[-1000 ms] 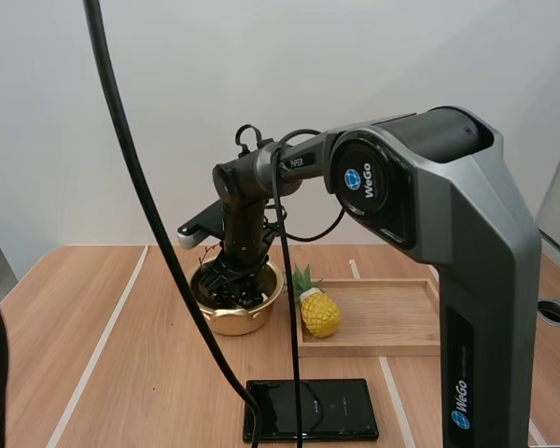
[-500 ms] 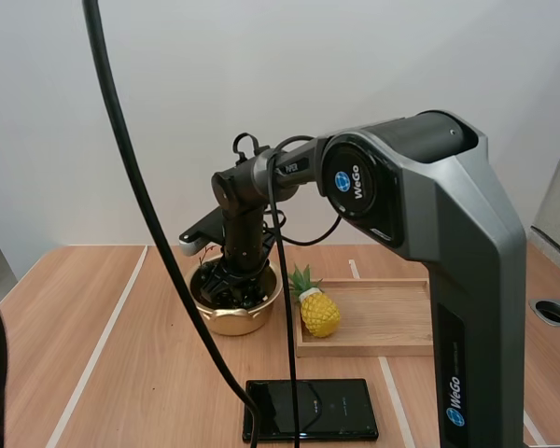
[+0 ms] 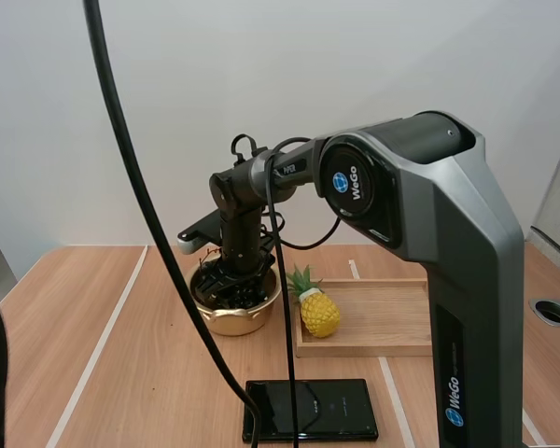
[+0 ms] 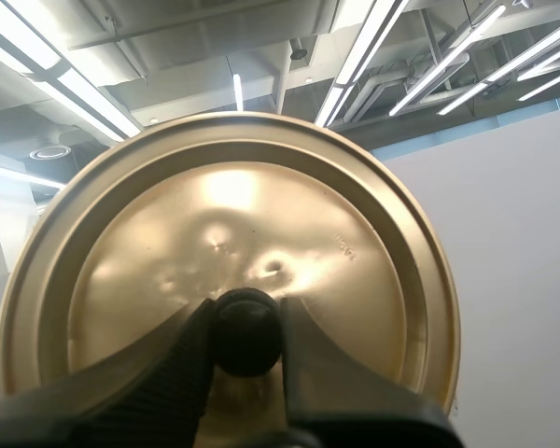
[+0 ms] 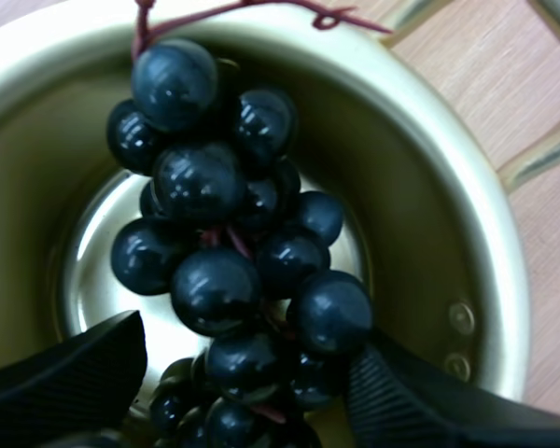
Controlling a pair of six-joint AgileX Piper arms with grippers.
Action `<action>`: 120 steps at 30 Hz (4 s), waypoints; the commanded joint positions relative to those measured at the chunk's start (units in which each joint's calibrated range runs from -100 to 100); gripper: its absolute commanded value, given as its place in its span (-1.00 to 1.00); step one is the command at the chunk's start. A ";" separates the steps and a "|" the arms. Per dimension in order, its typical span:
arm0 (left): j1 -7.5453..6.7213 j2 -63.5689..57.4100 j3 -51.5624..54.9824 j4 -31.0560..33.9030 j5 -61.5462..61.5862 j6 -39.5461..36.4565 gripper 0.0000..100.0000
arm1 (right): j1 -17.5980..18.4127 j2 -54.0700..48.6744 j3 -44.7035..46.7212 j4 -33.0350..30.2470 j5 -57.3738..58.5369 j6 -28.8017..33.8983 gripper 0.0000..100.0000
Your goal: Open the pot, put the grape inside, and close it
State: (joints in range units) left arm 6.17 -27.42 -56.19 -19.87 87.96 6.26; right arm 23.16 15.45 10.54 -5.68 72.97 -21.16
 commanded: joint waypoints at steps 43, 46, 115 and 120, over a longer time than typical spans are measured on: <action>0.08 0.13 -0.10 -0.46 -0.64 0.19 -1.00 | -14.23 -43.31 -15.92 -10.46 -1.99 12.02 1.00; 0.08 0.13 -0.10 0.94 0.06 0.19 -1.00 | -15.48 -46.24 -15.92 -10.46 -2.14 12.13 1.00; -0.01 6.49 82.01 -9.82 3.70 16.55 -1.00 | -17.32 -59.58 -15.92 -14.64 17.59 21.57 -1.00; -1.15 8.82 84.02 -10.11 3.09 18.07 -1.00 | -17.32 -60.07 -15.92 -13.29 17.63 21.57 -1.00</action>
State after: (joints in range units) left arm 5.86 -19.42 27.00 -28.10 92.54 23.30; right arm 6.07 -43.46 -5.02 -19.56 90.33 0.17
